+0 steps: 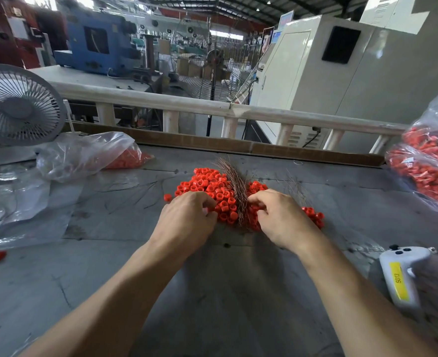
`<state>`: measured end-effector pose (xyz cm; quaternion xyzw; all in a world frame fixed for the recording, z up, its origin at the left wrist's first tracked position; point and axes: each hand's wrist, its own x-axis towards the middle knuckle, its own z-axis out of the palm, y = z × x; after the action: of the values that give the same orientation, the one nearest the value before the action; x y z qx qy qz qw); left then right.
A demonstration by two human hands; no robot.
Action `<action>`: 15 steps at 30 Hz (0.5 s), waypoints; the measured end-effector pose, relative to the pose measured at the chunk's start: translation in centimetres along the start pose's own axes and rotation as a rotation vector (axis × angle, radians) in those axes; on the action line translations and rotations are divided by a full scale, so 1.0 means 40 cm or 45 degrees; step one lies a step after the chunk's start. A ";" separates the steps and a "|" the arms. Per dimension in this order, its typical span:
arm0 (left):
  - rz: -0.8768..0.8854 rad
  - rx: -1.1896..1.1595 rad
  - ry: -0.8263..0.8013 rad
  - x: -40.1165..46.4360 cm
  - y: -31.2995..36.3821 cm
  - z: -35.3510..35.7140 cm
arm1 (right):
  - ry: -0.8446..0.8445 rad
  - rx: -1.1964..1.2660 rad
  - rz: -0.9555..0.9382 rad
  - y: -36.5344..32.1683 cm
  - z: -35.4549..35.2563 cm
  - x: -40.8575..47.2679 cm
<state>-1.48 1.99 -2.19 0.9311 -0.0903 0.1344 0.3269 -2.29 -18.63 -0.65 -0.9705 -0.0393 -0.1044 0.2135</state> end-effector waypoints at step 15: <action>0.023 0.008 0.009 0.000 -0.004 0.001 | 0.199 -0.031 -0.212 -0.007 -0.002 0.004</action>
<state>-1.44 2.09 -2.31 0.9308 -0.0971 0.1409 0.3231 -2.19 -18.40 -0.44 -0.9554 -0.1017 -0.1974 0.1946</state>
